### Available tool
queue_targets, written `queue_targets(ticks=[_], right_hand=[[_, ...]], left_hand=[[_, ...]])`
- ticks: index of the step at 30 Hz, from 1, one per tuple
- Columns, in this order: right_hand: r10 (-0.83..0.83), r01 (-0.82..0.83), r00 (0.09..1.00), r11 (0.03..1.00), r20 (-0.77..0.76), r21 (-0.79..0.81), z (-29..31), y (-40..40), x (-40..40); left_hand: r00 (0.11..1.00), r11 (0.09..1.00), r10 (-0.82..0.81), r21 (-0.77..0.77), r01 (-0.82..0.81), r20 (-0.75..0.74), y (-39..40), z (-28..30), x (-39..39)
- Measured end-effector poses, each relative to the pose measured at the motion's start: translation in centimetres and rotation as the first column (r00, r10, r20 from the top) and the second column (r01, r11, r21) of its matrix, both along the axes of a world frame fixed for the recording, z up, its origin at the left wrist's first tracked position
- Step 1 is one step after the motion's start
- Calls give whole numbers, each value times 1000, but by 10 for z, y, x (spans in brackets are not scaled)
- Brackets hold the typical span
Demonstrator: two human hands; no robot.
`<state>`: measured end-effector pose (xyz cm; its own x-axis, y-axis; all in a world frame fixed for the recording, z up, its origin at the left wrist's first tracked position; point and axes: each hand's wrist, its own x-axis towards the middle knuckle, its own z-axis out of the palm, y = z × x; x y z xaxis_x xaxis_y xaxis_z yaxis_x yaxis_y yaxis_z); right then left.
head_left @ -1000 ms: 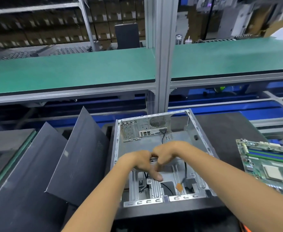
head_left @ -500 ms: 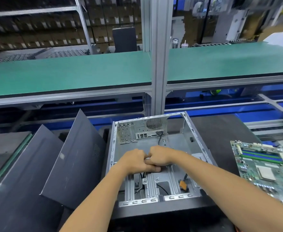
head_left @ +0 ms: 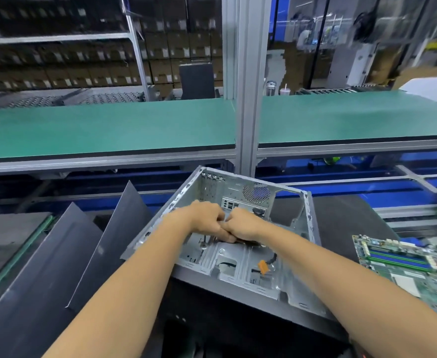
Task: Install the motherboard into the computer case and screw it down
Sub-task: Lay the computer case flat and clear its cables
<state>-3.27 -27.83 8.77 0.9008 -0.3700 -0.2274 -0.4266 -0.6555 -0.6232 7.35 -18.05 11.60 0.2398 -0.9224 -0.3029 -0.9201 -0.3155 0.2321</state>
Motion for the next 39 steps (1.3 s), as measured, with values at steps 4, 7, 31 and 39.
queue_targets(ticks=[4, 7, 31, 39], right_hand=[[-95, 93, 994, 995, 53, 42, 17, -1, 9], [-193, 188, 978, 980, 75, 70, 25, -2, 18], [-695, 513, 718, 488, -40, 706, 75, 3, 77], [-753, 566, 643, 345, -139, 749, 75, 17, 78]], left_hand=[[994, 996, -14, -91, 24, 110, -3, 16, 3], [993, 988, 1, -156, 18, 117, -3, 26, 6], [972, 983, 112, -164, -79, 205, -3, 76, 20], [994, 991, 103, -80, -105, -27, 11, 71, 11]])
